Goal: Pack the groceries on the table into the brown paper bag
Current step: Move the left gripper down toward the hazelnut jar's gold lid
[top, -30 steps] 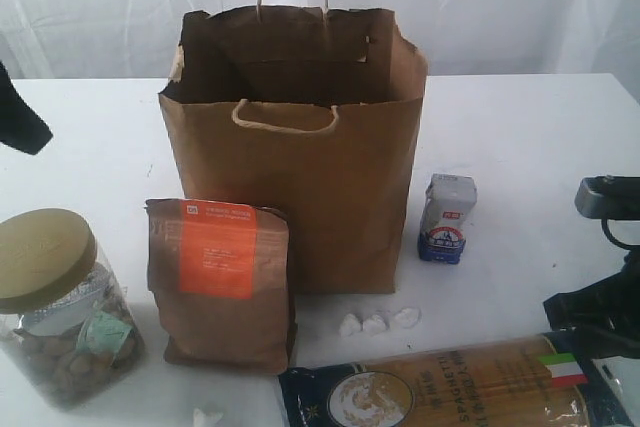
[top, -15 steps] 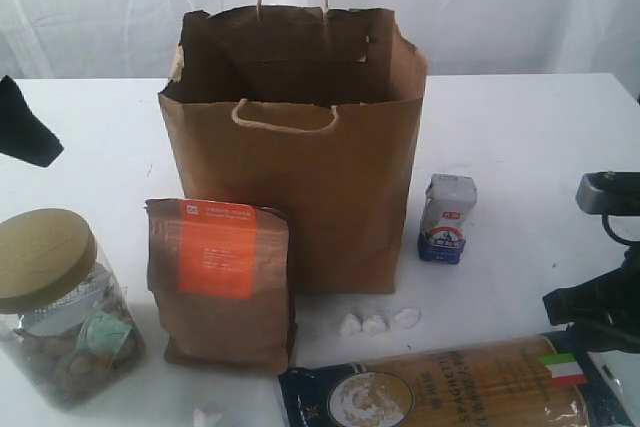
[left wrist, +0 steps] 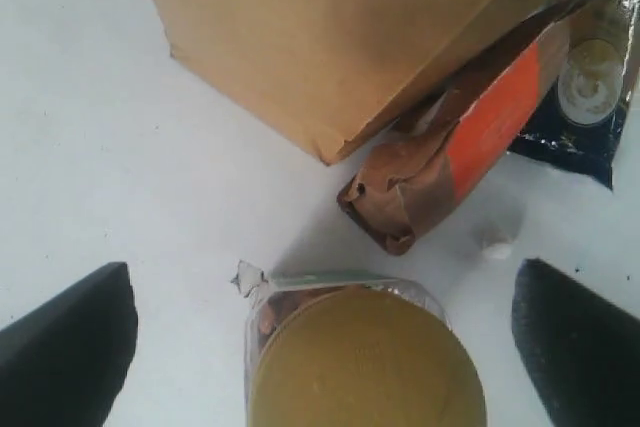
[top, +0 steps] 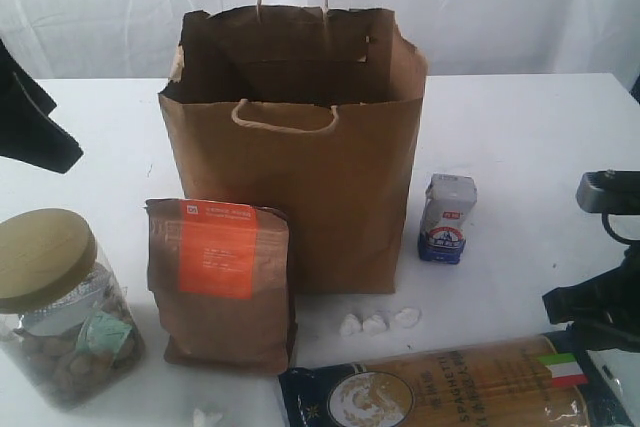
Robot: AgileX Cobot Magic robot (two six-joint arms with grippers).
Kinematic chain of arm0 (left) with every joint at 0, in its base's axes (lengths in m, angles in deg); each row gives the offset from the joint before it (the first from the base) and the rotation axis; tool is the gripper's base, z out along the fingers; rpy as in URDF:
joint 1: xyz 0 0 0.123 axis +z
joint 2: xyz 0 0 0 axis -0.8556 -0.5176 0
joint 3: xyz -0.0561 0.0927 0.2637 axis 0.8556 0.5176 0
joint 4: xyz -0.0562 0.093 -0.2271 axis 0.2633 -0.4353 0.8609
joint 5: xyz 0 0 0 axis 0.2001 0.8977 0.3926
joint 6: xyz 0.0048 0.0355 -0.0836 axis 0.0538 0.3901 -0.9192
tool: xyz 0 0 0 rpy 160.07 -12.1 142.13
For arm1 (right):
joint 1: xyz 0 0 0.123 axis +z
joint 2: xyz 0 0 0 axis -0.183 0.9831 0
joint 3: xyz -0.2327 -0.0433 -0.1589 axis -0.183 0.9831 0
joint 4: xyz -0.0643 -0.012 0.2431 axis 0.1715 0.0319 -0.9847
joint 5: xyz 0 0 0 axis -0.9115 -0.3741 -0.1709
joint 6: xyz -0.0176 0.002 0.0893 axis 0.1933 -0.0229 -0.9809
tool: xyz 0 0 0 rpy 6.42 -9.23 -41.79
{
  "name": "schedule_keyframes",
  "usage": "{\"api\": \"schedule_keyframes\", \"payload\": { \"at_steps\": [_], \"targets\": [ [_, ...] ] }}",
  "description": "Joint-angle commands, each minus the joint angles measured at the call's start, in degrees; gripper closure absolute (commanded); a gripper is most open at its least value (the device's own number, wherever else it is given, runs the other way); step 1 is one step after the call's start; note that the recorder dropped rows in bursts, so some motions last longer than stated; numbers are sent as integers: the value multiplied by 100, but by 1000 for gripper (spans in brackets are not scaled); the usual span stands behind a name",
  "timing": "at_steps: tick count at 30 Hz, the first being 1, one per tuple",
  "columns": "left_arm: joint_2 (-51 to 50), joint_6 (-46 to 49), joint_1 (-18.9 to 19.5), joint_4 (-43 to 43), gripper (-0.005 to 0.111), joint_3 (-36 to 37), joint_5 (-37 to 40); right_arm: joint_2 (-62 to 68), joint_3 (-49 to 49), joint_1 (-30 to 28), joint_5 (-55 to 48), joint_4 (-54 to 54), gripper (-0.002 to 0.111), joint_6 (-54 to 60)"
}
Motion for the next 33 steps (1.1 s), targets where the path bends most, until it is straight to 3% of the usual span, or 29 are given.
{"api": "schedule_keyframes", "payload": {
  "at_steps": [1, 5, 25, 33],
  "targets": [
    [43, -357, -22, -919, 2, 17, 527, -43, 29, -48, 38, -11, 108, 73],
    [43, -398, -22, -1448, 2, 17, 527, -43, 29, -48, 65, -11, 108, 73],
    [-12, -1853, -22, -1145, 2, 17, 527, -43, 29, -48, 87, -11, 108, 73],
    [68, -1575, -219, -1329, 2, 783, 527, -43, 29, -48, 183, -22, 108, 73]
  ]
}}
